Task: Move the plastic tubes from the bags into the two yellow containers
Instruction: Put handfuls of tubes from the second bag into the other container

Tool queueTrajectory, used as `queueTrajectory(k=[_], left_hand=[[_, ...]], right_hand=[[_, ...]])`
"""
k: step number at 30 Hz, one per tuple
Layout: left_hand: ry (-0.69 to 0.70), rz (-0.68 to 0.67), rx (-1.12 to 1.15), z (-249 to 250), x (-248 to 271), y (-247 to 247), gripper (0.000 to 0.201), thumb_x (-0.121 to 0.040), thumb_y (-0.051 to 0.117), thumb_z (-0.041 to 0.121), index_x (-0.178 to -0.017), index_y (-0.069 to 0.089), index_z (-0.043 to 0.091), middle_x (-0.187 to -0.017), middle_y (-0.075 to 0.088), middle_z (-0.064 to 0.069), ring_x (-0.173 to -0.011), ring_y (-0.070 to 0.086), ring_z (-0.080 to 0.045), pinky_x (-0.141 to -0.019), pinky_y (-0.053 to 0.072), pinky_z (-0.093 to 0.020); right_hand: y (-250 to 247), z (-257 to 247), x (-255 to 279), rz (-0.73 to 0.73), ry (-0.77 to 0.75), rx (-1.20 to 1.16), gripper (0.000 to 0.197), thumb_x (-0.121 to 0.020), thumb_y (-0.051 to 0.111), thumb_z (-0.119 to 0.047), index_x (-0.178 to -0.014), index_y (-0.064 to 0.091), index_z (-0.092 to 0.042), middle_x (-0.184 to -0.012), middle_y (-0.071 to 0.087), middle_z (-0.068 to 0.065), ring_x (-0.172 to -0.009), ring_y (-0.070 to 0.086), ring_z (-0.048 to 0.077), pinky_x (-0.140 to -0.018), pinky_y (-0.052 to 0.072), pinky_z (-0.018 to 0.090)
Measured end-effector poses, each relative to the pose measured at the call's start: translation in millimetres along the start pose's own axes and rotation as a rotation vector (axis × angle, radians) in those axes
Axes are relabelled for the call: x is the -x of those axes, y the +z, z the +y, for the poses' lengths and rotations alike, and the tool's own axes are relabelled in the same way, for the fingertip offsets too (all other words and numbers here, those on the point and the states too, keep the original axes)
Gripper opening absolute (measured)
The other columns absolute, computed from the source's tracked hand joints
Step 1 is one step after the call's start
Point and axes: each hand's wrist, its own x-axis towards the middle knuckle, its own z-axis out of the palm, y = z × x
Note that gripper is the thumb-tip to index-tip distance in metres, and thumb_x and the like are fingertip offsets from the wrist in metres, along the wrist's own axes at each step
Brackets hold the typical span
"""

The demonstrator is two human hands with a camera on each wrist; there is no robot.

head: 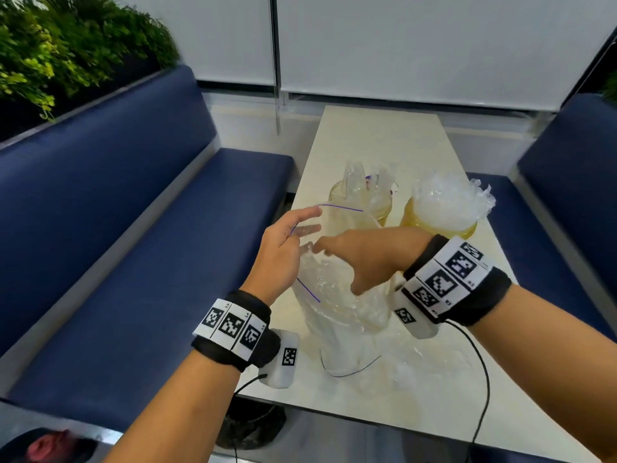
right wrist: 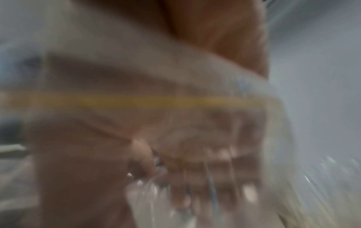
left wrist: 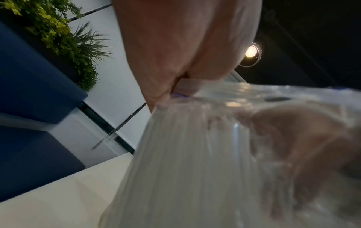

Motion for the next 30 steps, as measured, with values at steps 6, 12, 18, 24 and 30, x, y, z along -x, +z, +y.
queueTrajectory(k=[6,12,18,24,30], left_hand=[[0.006,0.020,0.005,-1.3,3.5,0.5,0.061,-0.096,0.024,-0.012,-0.130,0.065,0.017,-0.137,0.062,0.007,-0.121,0.064,-0.009,-0.083,0.058,-0.020],[-0.014,0.029,0.040,-4.7,3.4,-1.8,0.054,-0.100,0.027,-0.007,-0.128,0.066,0.018,-0.136,0.062,0.008,-0.119,0.064,-0.008,-0.082,0.056,-0.017],[-0.057,0.066,0.115,-4.7,4.1,-1.6,0.046,-0.103,0.031,0.002,-0.124,0.069,0.015,-0.134,0.065,0.005,-0.118,0.067,-0.012,-0.085,0.059,-0.026],[-0.067,0.103,0.141,-5.5,5.0,-2.5,0.035,-0.109,0.038,0.022,-0.122,0.070,0.015,-0.129,0.068,0.003,-0.115,0.068,-0.014,-0.093,0.058,-0.036],[0.012,-0.099,0.143,-14.1,12.7,-7.8,0.056,-0.088,0.058,0.020,-0.143,0.054,0.018,-0.141,0.062,0.004,-0.128,0.060,-0.013,-0.105,0.050,-0.033]], right_hand=[[23.2,5.9,-17.5,0.046,-0.151,-0.351,0.081,-0.081,0.081,-0.037,-0.145,0.035,-0.025,-0.122,0.052,-0.006,-0.119,0.052,0.016,-0.101,0.043,0.024],[42.3,6.1,-28.6,0.208,-0.240,-0.422,0.038,-0.094,0.068,-0.035,-0.120,0.048,-0.016,-0.107,0.053,-0.009,-0.095,0.052,0.010,-0.081,0.041,0.022],[52.6,1.3,-35.9,0.365,-0.279,-0.518,0.016,-0.101,0.055,-0.025,-0.112,0.043,-0.020,-0.095,0.060,-0.007,-0.088,0.060,0.016,-0.080,0.047,0.035],[59.4,-8.1,-42.5,0.538,-0.281,-0.654,0.026,-0.098,0.048,-0.017,-0.123,0.047,-0.017,-0.099,0.066,-0.004,-0.086,0.065,0.020,-0.077,0.054,0.042],[31.5,-9.0,-37.4,0.819,-0.260,-0.846,0.018,-0.105,0.043,-0.016,-0.123,0.044,-0.014,-0.106,0.060,-0.007,-0.089,0.061,0.002,-0.080,0.053,0.027]])
